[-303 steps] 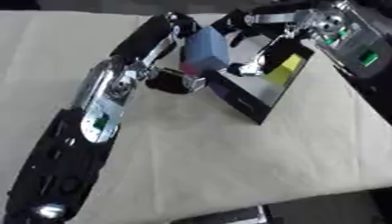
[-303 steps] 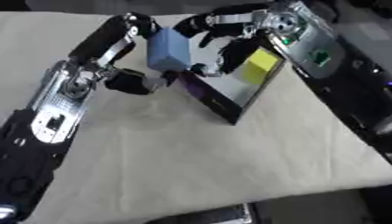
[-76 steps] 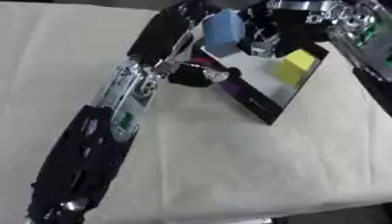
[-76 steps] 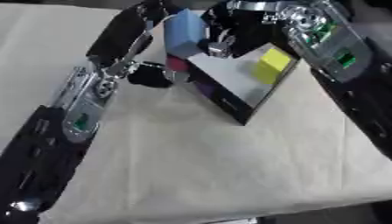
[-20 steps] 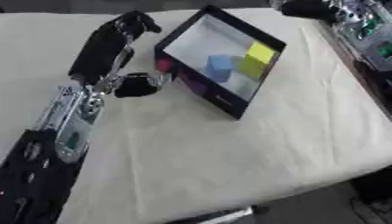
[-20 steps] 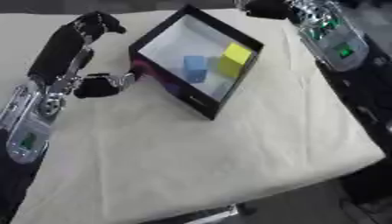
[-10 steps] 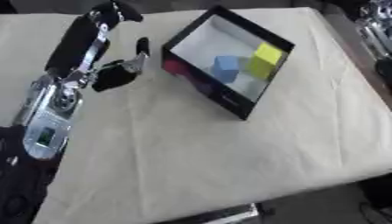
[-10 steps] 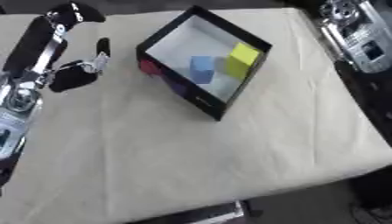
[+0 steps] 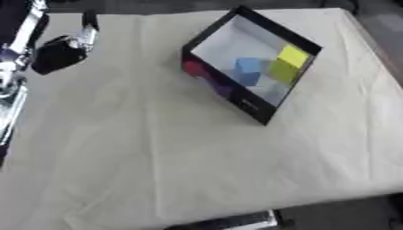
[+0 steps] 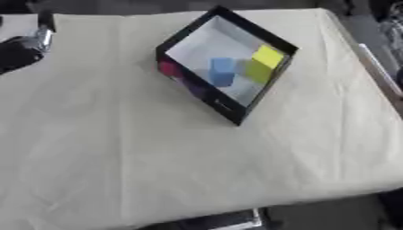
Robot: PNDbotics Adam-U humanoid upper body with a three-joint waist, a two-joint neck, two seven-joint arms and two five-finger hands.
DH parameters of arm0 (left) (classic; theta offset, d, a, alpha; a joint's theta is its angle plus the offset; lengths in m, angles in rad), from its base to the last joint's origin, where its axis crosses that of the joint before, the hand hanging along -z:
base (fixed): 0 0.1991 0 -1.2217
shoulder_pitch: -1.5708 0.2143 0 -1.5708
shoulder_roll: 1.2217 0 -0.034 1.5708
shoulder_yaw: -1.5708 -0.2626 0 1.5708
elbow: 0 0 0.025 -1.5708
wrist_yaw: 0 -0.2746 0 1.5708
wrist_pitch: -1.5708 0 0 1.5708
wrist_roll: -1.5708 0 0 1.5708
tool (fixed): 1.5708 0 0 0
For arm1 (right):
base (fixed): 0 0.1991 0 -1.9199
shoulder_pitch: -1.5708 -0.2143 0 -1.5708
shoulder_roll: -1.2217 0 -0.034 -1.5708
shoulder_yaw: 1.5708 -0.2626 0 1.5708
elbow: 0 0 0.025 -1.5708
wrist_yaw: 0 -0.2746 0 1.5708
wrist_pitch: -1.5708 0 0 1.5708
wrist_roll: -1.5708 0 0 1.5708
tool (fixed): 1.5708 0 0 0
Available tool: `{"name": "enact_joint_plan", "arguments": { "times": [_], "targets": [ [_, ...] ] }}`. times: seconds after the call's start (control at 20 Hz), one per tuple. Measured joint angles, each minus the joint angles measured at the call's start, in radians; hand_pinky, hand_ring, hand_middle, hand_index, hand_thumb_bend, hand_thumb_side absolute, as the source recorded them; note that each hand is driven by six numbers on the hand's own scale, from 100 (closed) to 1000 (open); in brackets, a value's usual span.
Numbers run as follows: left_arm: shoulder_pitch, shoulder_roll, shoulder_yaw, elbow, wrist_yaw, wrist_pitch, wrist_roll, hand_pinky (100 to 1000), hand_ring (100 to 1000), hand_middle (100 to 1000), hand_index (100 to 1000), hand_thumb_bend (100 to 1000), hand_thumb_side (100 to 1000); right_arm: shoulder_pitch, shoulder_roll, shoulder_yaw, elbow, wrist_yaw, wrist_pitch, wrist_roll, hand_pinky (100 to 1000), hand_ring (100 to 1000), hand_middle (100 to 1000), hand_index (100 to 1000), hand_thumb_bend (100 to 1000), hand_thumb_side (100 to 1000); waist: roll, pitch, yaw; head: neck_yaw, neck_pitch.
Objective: Pick up the objects with one hand, pass them to the other hand, and then place them into the box on the other side of the table.
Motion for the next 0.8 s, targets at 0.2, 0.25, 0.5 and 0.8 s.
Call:
{"name": "enact_joint_plan", "arguments": {
  "times": [0.2, 0.25, 0.5, 0.8],
  "targets": [
    [0.017, 0.112, 0.045, -0.016, 0.112, 0.042, -0.058, 803, 744, 707, 799, 100, 675, 0.037, 0.000, -0.039, -0.005, -0.034, -0.017, -0.040, 684, 963, 904, 1000, 100, 584, 0.000, 0.000, -0.004, 0.018, 0.000],
    [0.024, 0.142, 0.056, -0.016, 0.130, 0.042, -0.066, 803, 745, 707, 799, 100, 672, 0.044, 0.000, -0.047, -0.005, -0.045, -0.018, -0.056, 685, 964, 905, 1000, 100, 584, 0.001, 0.000, -0.006, 0.024, 0.000],
    [0.061, 0.259, 0.087, -0.004, 0.167, 0.030, -0.080, 805, 748, 713, 801, 100, 674, 0.064, 0.001, -0.077, -0.017, -0.070, -0.027, -0.120, 688, 969, 917, 1000, 100, 575, 0.006, 0.000, -0.008, 0.059, 0.000],
    [0.096, 0.323, 0.108, 0.035, 0.182, 0.028, -0.108, 810, 750, 712, 802, 100, 638, 0.077, 0.010, -0.100, -0.018, -0.070, -0.022, -0.159, 681, 966, 921, 998, 100, 575, 0.006, 0.000, -0.011, 0.101, 0.000]
  ]
}}
